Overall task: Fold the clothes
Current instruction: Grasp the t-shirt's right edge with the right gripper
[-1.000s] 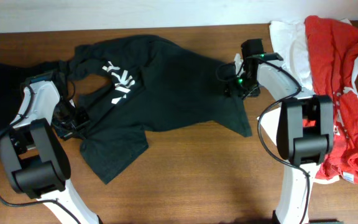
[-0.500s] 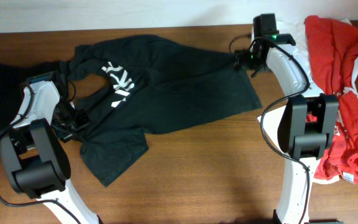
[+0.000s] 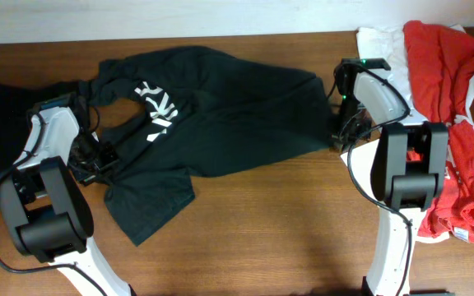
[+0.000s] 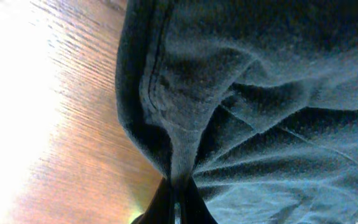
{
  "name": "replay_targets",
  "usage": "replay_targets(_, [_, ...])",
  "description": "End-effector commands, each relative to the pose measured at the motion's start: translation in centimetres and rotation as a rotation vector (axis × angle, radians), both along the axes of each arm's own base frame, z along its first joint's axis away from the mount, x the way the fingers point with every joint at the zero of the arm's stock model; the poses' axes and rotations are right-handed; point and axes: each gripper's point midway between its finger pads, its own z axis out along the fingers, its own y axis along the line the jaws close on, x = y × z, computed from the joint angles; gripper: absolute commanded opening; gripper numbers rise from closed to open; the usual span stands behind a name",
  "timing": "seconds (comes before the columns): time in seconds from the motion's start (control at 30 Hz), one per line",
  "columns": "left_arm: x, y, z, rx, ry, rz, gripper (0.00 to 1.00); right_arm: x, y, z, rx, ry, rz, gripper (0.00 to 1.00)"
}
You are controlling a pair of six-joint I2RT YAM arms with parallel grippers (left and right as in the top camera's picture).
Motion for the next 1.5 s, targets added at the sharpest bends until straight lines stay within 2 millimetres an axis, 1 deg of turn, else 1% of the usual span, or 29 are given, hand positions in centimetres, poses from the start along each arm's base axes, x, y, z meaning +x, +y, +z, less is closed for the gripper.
replay_targets(0.0, [0.7,0.6,0.9,0.023,-0.046,-0.01,0.0,-1.9,-0.2,-0.6,0.046,0.063,0.041,0.1])
replay_targets(0.1, [0.8,0.6,0.9,0.025,-0.05,-0.01,0.0,-3.4,-3.0,-2.3,0.027,0.096,-0.023,0.07])
replay_targets(0.13, [0.9,0.6,0.9,0.025,-0.053,-0.01,0.0,-3.8,-5.4,-2.6,-0.021,0.101,-0.05,0.06])
replay_targets(0.23, [1.0,0.6,0.9,0.026,-0.057,-0.01,0.0,-4.7,-13.6,-2.4,-0.205,0.093,-0.146,0.07])
replay_targets(0.27, [1.0,0.6,0.9,0.026,-0.056,-0.01,0.0,-5.8,-16.2,-2.2,-0.26,0.106,-0.223,0.07])
replay_targets(0.3, [1.0,0.6,0.9,0.026,-0.056,-0.01,0.0,-6.9,-18.2,-1.9,-0.301,0.124,-0.292,0.07])
replay_targets(0.33, [1.0,0.6,0.9,0.024,-0.057,-0.01,0.0,-9.0,-20.9,-1.4,-0.349,0.152,-0.419,0.07])
replay_targets(0.37, [1.0,0.6,0.9,0.022,-0.057,-0.009,0.0,-10.7,-22.7,-1.0,-0.352,0.172,-0.554,0.07])
replay_targets(0.4, [0.9,0.6,0.9,0.022,-0.056,-0.009,0.0,-11.0,-23.3,-0.7,-0.294,0.158,-0.615,0.07])
replay_targets(0.43, [0.9,0.6,0.9,0.022,-0.056,-0.009,0.0,-10.2,-23.0,-0.5,-0.2,0.122,-0.587,0.08])
replay_targets(0.47, [1.0,0.6,0.9,0.023,-0.058,-0.009,0.0,-8.7,-21.9,-0.1,-0.086,0.064,-0.507,0.12])
replay_targets(0.5, [1.1,0.6,0.9,0.024,-0.062,-0.009,0.0,-7.0,-20.4,0.4,0.016,0.003,-0.41,0.2])
replay_targets(0.53, [1.1,0.6,0.9,0.024,-0.062,-0.009,0.0,-5.1,-18.3,1.2,0.127,-0.067,-0.304,0.3])
replay_targets(0.57, [1.1,0.6,0.9,0.024,-0.062,-0.009,0.0,-2.5,-14.5,2.5,0.289,-0.169,-0.152,0.44])
replay_targets(0.6, [1.1,0.6,0.9,0.024,-0.062,-0.009,0.0,-0.9,-11.6,3.4,0.389,-0.229,-0.061,0.54])
replay_targets(0.63, [1.1,0.6,0.9,0.023,-0.062,-0.009,0.0,0.2,-8.4,3.9,0.467,-0.258,0.006,0.6])
replay_targets(0.73, [1.1,0.6,0.9,0.023,-0.061,-0.009,0.0,1.5,-4.1,3.7,0.473,-0.249,0.1,0.6])
replay_targets(0.77, [1.1,0.6,0.9,0.022,-0.061,-0.009,0.0,1.8,-2.8,3.5,0.456,-0.238,0.115,0.6])
replay_targets(0.8, [1.1,0.5,0.9,0.019,-0.062,-0.008,0.0,2.0,-1.6,2.9,0.391,-0.214,0.112,0.62])
replay_targets(0.9, [1.1,0.5,0.9,0.015,-0.064,-0.008,0.0,2.7,-0.3,1.5,0.291,-0.21,0.093,0.67])
replay_targets(0.97, [1.1,0.4,0.9,0.013,-0.064,-0.007,0.0,4.2,0.7,1.2,0.283,-0.27,0.113,0.66])
replay_targets(1.03, [1.1,0.4,0.9,0.013,-0.063,-0.007,0.0,5.0,1.2,1.1,0.276,-0.299,0.135,0.66])
replay_targets(1.07, [1.1,0.4,0.9,0.013,-0.063,-0.007,0.0,5.0,1.0,0.8,0.238,-0.292,0.146,0.66])
replay_targets(1.13, [1.1,0.4,0.9,0.013,-0.063,-0.007,0.0,4.5,-1.2,0.1,0.099,-0.249,0.085,0.66])
replay_targets(1.23, [1.1,0.4,0.9,0.013,-0.064,-0.007,0.0,4.4,-1.8,0.1,0.06,-0.246,0.073,0.66])
replay_targets(1.27, [1.1,0.4,0.9,0.013,-0.064,-0.007,0.0,4.2,-1.4,0.1,0.068,-0.237,0.077,0.66])
replay_targets(1.33, [1.2,0.4,0.9,0.013,-0.066,-0.007,0.0,3.9,0.2,-0.1,0.121,-0.226,0.089,0.66])
replay_targets(1.37, [1.2,0.4,0.9,0.013,-0.066,-0.007,0.0,3.7,0.5,-0.2,0.121,-0.221,0.097,0.66])
replay_targets(1.47, [1.1,0.4,0.9,0.013,-0.065,-0.007,0.0,3.2,1.5,-1.8,0.124,-0.217,0.115,0.66])
